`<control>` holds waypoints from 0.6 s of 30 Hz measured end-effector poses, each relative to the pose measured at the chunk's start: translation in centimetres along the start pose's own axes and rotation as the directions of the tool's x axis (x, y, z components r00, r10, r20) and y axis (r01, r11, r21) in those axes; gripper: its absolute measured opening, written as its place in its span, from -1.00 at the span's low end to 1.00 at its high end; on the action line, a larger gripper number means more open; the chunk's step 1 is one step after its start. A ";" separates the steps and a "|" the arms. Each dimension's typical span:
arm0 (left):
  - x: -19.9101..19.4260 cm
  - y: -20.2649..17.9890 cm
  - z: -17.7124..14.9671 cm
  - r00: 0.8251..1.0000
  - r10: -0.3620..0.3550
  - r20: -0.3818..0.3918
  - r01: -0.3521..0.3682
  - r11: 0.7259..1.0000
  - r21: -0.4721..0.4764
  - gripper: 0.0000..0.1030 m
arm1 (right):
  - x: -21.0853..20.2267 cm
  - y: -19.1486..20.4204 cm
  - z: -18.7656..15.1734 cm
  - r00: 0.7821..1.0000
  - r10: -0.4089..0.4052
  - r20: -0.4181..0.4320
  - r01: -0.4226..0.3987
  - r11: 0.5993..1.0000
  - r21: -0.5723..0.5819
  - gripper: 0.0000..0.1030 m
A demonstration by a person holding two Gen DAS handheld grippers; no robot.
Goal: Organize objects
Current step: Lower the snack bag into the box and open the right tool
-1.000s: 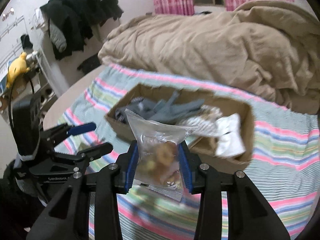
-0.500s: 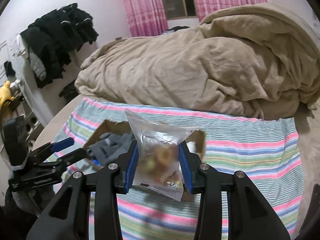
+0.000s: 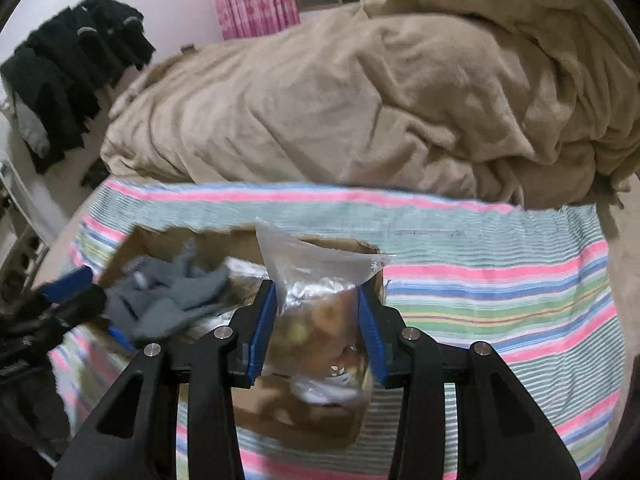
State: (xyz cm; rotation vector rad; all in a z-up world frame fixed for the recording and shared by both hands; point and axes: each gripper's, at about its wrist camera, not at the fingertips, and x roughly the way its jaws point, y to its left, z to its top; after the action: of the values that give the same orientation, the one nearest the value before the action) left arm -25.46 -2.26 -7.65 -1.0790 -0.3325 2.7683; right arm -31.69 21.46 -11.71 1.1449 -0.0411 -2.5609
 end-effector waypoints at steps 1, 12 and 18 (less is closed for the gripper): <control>0.1 0.0 -0.1 1.000 0.001 -0.004 -0.001 1.000 0.000 0.53 | 0.5 -0.1 -0.2 1.000 0.003 -0.007 -0.003 1.000 0.005 -0.15; -0.5 -0.8 -1.0 1.000 0.000 -0.013 0.001 0.998 0.062 0.53 | 0.4 0.9 -0.9 0.999 -0.019 0.031 0.020 0.998 -0.057 0.27; -1.6 -0.5 -1.4 1.000 0.004 -0.002 -0.004 0.997 0.081 0.53 | -1.0 1.6 -1.1 0.998 0.004 0.059 -0.001 0.999 -0.044 0.54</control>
State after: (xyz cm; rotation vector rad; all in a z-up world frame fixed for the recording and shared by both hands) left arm -23.35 -1.89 -7.50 -1.0640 -0.2163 2.7582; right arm -29.78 20.39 -11.52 1.0519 0.0000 -2.5797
